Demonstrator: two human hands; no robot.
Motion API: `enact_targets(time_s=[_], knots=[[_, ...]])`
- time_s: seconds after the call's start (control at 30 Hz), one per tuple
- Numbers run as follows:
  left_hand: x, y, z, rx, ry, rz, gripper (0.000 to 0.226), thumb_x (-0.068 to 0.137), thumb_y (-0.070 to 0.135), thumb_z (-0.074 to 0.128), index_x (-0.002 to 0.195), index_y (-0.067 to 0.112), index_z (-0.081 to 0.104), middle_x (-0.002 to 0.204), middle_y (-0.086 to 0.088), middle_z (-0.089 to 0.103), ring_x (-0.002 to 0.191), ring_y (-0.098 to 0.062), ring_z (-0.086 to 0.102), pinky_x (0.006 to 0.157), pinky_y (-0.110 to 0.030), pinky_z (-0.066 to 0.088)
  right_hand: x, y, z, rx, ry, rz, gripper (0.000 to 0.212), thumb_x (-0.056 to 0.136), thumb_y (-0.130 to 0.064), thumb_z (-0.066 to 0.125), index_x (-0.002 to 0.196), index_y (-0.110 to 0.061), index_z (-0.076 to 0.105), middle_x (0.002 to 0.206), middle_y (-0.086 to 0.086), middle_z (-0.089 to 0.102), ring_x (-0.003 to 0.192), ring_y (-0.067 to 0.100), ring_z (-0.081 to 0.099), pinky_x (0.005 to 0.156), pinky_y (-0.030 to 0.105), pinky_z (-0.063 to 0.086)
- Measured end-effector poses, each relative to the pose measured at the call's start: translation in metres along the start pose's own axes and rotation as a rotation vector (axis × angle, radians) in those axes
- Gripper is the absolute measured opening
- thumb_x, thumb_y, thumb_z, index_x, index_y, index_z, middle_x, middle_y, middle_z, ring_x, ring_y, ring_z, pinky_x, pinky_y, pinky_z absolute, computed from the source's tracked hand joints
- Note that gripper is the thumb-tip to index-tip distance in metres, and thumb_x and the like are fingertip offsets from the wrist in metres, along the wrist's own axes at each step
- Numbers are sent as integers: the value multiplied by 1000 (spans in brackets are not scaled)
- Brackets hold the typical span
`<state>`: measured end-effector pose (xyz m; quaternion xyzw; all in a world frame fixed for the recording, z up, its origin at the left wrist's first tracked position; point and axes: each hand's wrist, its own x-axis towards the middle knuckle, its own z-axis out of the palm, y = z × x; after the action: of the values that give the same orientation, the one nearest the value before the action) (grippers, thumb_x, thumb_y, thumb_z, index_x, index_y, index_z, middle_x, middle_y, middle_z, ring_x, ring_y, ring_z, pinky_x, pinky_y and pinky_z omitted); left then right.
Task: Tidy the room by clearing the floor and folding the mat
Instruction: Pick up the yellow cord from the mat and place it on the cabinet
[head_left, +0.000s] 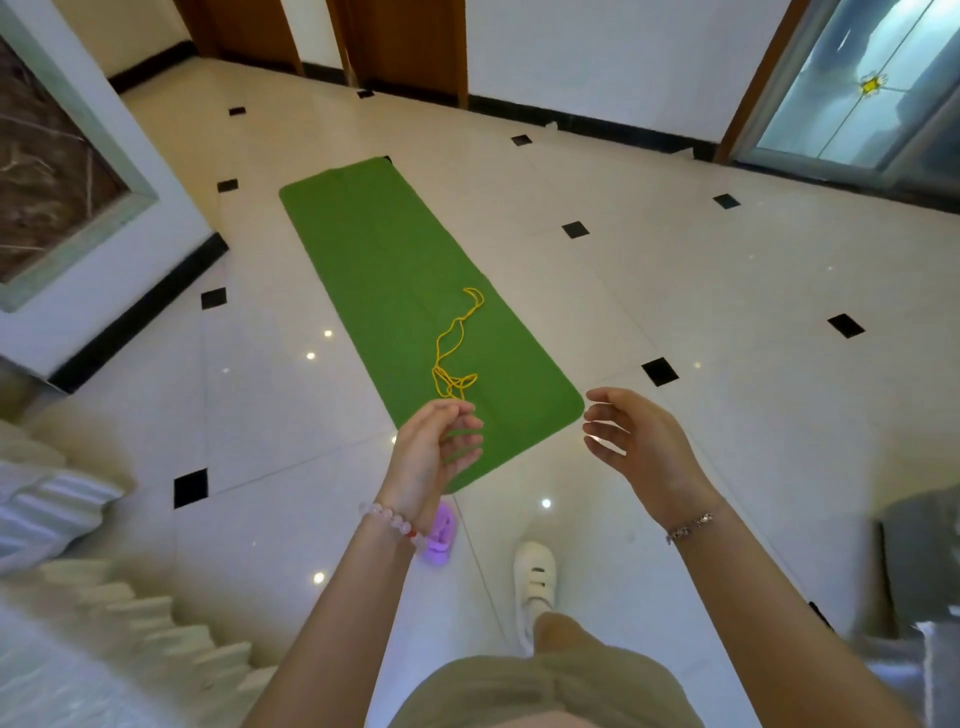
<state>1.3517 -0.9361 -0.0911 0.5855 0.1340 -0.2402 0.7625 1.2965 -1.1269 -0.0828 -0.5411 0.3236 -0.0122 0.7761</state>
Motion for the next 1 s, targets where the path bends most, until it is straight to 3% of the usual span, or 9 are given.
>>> enact_targets(time_s=[0.37,0.63,0.83,1.0], knots=[[142,44,42,27,150,-36,23,97,10,41,82,13,58,66,2,61,51,-4,58,60,-21,49,175,-66,25,-133,-60,70,16,93,-14,50,85,-14,64,70,1,59,65,13,57,67,24,48],[236,62,35,-51,252,-96,23,97,10,41,81,13,57,72,-2,60,59,-10,56,60,-21,49,285,-81,63,-256,-88,127,21,95,-11,46,84,-14,63,70,2,60,65,14,57,64,21,50],[321,78,9,-125,342,-97,24,97,8,41,80,13,58,63,3,62,56,-9,57,62,-23,47,388,-70,116,-375,-218,230,22,95,-8,47,80,-12,63,67,3,61,65,15,57,68,26,49],[390,50,-21,-149,413,-120,24,97,7,41,80,12,57,58,6,63,53,-7,57,55,-18,49,495,-16,144,-630,-279,321,17,92,-9,54,78,-14,63,63,-1,62,55,7,57,65,23,48]])
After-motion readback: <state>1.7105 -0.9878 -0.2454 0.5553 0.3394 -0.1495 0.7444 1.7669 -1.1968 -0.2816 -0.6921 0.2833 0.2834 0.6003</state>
